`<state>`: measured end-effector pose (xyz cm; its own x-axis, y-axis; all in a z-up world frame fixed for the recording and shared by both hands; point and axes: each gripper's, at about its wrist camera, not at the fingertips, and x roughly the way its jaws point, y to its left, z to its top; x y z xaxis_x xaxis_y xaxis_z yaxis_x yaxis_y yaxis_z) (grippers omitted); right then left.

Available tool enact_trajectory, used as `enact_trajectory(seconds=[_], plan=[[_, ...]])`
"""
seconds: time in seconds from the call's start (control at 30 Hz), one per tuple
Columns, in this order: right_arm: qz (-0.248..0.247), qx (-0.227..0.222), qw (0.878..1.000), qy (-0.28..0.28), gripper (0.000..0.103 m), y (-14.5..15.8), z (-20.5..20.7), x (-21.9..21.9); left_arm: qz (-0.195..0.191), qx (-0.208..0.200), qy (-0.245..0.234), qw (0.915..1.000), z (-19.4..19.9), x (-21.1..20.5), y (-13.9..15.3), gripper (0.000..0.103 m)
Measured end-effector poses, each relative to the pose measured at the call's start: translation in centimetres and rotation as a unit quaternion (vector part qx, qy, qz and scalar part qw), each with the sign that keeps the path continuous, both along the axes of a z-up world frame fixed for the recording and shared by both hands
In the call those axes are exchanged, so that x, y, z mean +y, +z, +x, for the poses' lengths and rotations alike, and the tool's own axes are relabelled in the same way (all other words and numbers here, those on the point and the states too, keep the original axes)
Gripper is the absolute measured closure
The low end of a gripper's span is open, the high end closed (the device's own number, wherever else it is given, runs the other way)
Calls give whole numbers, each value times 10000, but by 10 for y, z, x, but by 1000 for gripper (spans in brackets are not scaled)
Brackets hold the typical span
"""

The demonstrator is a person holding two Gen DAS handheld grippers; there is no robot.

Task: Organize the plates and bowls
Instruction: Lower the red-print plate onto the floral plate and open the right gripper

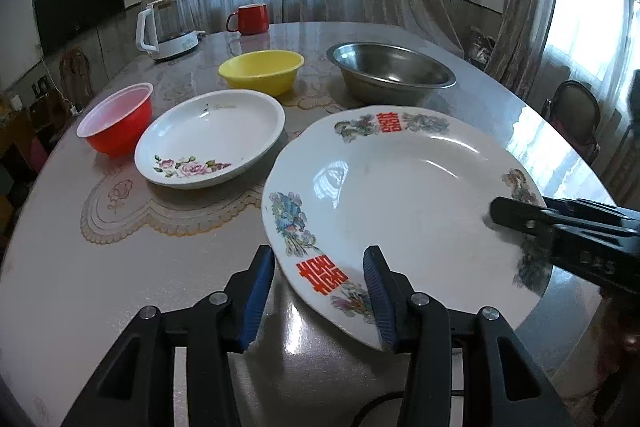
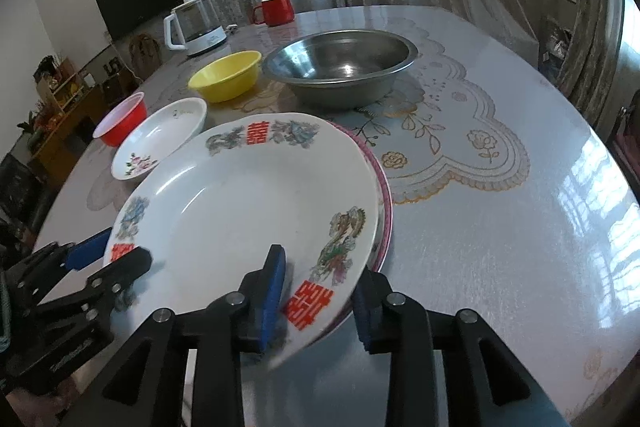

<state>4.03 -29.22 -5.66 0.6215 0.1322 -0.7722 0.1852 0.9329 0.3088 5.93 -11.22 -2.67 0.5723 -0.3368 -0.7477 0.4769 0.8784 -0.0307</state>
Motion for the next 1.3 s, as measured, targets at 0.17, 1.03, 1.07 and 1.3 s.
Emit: enact_trajectory(seconds=[0.17,1.03,1.07,1.3], plan=[[200,-107,9997,-105,72,5,-13,-7,-31,-29,-14,10000,-3,0,-2,56],[-225,-293,9984,-438,77,1,-9,-16,264,-333,-136,9990,11,-14,-6,47],[-120,-287,9985,-445,76,0,-10,-17,201,-330,-117,9992,8,-11,-4,40],[150,-464,9981,-386,80,7,-31,-14,-31,-535,-254,9982,-14,7,8,71]])
